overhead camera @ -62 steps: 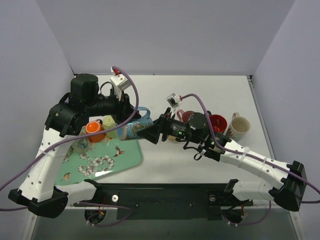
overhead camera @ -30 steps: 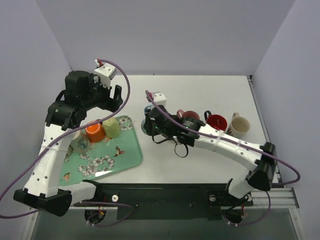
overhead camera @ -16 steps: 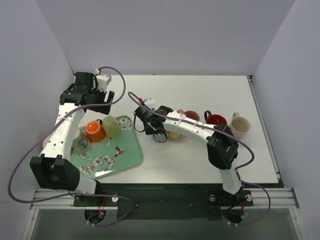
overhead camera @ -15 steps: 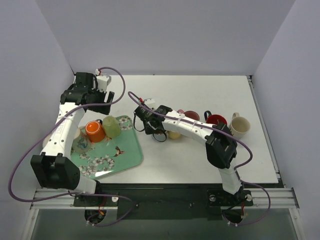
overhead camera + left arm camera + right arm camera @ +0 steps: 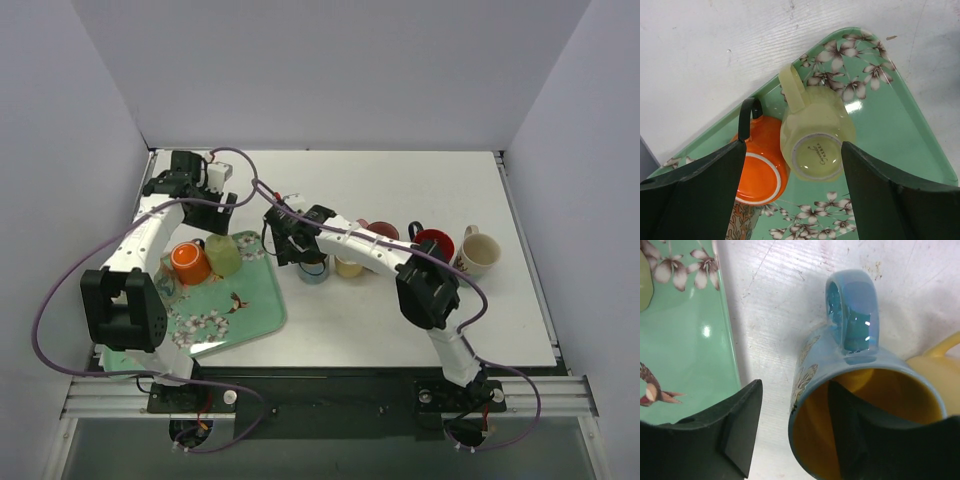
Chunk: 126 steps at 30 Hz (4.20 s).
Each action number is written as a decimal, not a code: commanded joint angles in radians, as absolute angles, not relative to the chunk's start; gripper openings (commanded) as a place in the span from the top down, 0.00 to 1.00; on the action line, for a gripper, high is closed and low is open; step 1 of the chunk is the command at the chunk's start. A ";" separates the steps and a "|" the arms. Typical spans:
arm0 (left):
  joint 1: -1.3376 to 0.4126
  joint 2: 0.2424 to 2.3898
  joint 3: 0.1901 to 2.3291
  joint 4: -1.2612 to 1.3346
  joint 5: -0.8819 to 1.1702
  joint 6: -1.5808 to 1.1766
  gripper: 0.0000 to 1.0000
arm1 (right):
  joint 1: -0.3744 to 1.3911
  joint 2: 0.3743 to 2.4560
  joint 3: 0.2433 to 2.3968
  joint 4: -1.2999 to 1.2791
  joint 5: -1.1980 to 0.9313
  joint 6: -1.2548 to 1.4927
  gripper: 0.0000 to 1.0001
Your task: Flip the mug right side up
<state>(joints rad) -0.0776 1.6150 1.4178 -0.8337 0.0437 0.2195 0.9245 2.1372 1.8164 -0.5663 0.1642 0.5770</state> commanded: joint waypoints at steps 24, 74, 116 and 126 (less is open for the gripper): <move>-0.294 1.582 1.224 -0.893 0.221 0.460 0.20 | 0.922 1.404 1.384 -0.488 0.328 0.571 0.36; -0.332 1.476 1.491 -0.976 0.254 0.273 1.00 | 0.968 1.124 1.200 -0.323 0.241 0.447 0.36; -0.169 1.169 1.402 -0.894 0.149 0.259 0.12 | 1.154 1.241 1.230 -0.728 0.459 0.494 1.00; -0.167 1.216 1.312 -0.865 0.018 0.327 0.08 | 0.772 1.118 0.864 -0.723 0.310 0.569 1.00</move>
<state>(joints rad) -0.1738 1.2041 1.3224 -0.8795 0.1017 0.2714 0.8730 1.1969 0.9260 -0.6952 0.3038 0.5571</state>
